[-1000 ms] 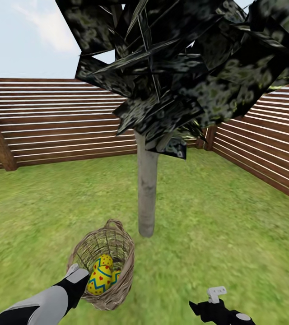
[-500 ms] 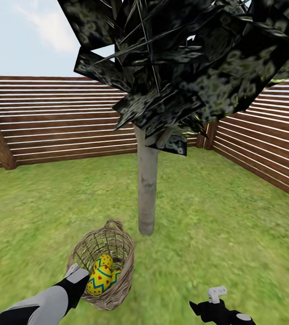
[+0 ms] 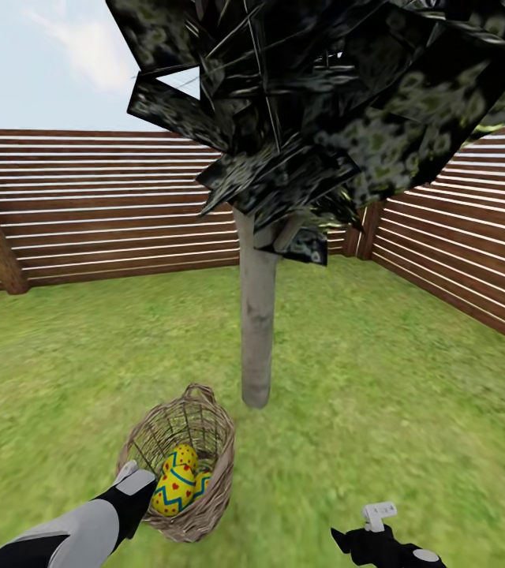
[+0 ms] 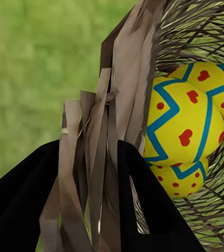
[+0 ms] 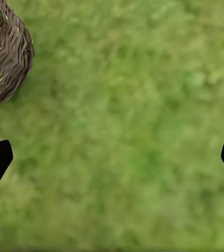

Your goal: Take the three Easter eggs out of the wicker basket on the lawn in the garden, then place them on the lawn next to a single tree (choose any tree) so that all three eggs are next to the same tree and none are left in the basket.

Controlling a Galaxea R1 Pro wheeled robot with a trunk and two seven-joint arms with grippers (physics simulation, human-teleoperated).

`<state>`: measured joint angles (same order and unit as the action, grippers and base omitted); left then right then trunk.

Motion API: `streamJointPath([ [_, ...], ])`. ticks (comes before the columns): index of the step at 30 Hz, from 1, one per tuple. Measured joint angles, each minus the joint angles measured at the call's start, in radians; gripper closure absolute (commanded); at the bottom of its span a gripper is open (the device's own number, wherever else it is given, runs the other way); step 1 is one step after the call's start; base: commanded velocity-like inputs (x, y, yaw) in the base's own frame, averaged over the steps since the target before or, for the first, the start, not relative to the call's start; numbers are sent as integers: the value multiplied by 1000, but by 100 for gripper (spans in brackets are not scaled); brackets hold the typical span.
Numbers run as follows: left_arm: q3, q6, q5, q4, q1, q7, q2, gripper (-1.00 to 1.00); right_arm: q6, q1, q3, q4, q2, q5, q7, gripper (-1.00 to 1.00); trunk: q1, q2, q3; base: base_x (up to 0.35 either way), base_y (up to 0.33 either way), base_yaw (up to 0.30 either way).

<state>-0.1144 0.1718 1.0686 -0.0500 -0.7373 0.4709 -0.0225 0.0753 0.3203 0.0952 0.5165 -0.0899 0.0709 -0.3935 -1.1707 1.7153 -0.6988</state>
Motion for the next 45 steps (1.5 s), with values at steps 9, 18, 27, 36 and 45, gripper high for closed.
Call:
streamJointPath([
  [9, 0, 0, 0, 0, 0, 0, 0, 100, 0, 0, 0, -2, 0, 0, 0, -100, -35, 63, -28, 0, 0, 0],
  [18, 0, 0, 0, 0, 0, 0, 0, 100, 0, 0, 0, -2, 0, 0, 0, -100, -69, 126, -56, 0, 0, 0],
  [27, -1, 0, 1, 0, 0, 0, 0, 100, 0, 0, 0, -2, 0, 0, 0, -100, -104, 189, -85, 0, 0, 0],
  [36, 0, 0, 0, 0, 0, 0, 0, 100, -5, 0, 0, -2, 0, 0, 1, -100, -138, 252, -113, 0, 0, 0],
  [45, -21, 3, 14, 2, -34, 53, 0, 100, -5, 0, -1, -3, 0, 0, 1, -100, -172, 315, -141, 0, 0, 0],
])
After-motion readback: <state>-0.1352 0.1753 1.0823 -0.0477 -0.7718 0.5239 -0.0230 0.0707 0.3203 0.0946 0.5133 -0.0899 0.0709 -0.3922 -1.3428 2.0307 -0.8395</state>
